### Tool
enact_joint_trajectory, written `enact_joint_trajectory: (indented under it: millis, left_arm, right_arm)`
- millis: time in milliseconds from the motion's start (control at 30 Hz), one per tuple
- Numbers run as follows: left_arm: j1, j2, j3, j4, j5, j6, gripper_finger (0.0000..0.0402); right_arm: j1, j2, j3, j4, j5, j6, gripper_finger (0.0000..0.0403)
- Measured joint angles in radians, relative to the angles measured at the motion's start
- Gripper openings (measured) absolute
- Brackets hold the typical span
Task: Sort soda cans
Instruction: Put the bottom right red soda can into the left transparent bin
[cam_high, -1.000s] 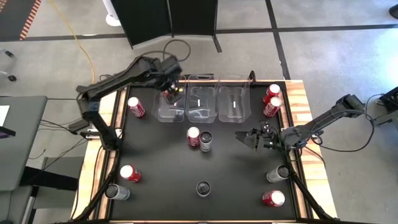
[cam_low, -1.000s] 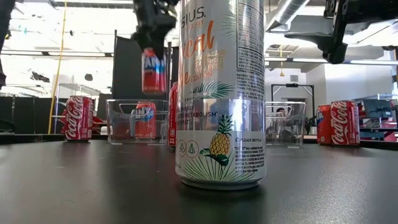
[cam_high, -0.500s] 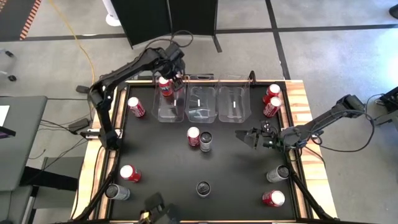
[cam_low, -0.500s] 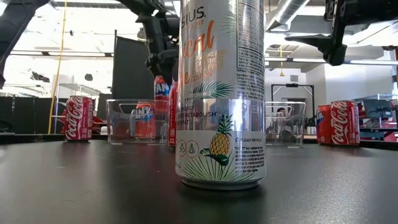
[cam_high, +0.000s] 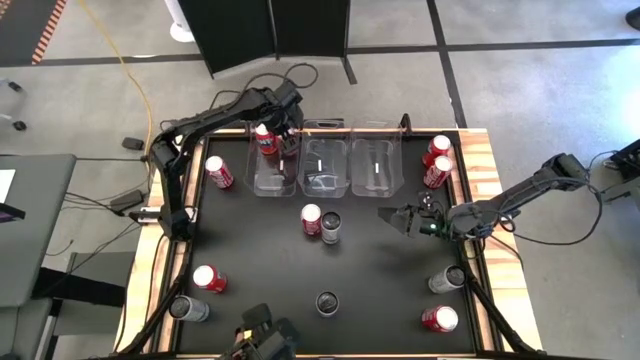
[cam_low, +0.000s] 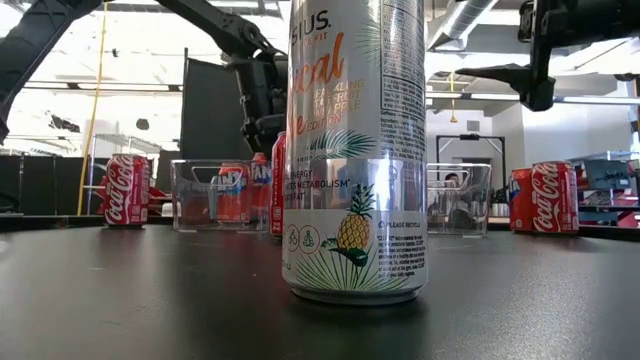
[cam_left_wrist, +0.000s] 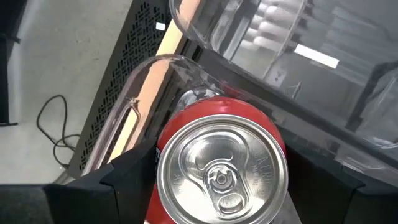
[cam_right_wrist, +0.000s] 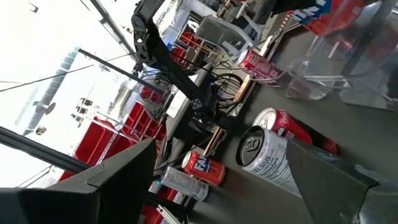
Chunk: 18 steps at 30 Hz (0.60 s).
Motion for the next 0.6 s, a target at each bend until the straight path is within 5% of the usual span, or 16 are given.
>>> enact_joint_trajectory:
  millis: [600]
  left_arm:
    - [0.034, -0.003, -0.083, 0.138, -0.014, 0.023, 0.0313]
  right_arm:
    - [-0.008, 0.0, 0.0, -0.008, 0.02, 0.039, 0.0372]
